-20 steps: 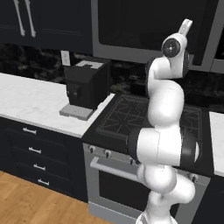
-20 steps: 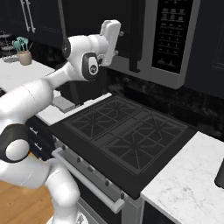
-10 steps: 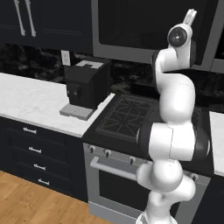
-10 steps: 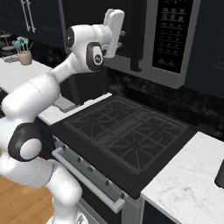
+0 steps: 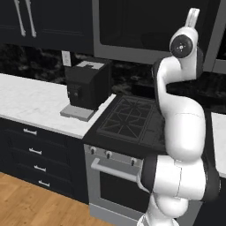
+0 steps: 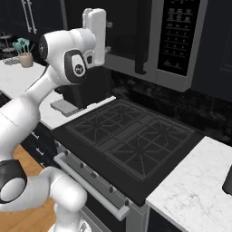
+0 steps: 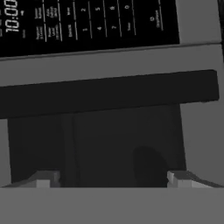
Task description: Pick the broccoli from the sink and place it in the bowl. Then pick the bowl and place it in the microwave. Then close the microwave door and press the start button.
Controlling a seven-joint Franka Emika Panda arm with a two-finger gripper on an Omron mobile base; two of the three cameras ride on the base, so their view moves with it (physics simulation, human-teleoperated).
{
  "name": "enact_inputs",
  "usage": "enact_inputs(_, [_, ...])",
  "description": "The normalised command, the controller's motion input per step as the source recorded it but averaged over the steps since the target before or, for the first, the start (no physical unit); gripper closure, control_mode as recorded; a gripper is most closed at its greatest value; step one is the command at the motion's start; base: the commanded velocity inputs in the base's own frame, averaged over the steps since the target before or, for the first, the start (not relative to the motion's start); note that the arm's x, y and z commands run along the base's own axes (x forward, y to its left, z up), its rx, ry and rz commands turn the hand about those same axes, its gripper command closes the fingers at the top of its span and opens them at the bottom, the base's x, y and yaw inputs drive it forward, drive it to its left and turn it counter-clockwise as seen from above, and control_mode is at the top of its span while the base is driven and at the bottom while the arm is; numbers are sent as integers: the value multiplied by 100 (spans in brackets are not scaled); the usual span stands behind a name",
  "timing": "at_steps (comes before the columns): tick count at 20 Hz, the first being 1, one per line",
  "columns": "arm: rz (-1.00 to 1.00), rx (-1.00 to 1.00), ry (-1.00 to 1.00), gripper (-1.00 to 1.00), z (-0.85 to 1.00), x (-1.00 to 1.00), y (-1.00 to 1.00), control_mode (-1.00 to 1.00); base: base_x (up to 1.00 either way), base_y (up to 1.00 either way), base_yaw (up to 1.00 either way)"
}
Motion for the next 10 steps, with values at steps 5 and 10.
enact_inputs(5, [2, -31, 31, -100, 6, -89, 9, -100, 0, 0, 0])
enact_inputs(10, [6, -40, 30, -100, 0, -93, 0, -100, 0, 0, 0])
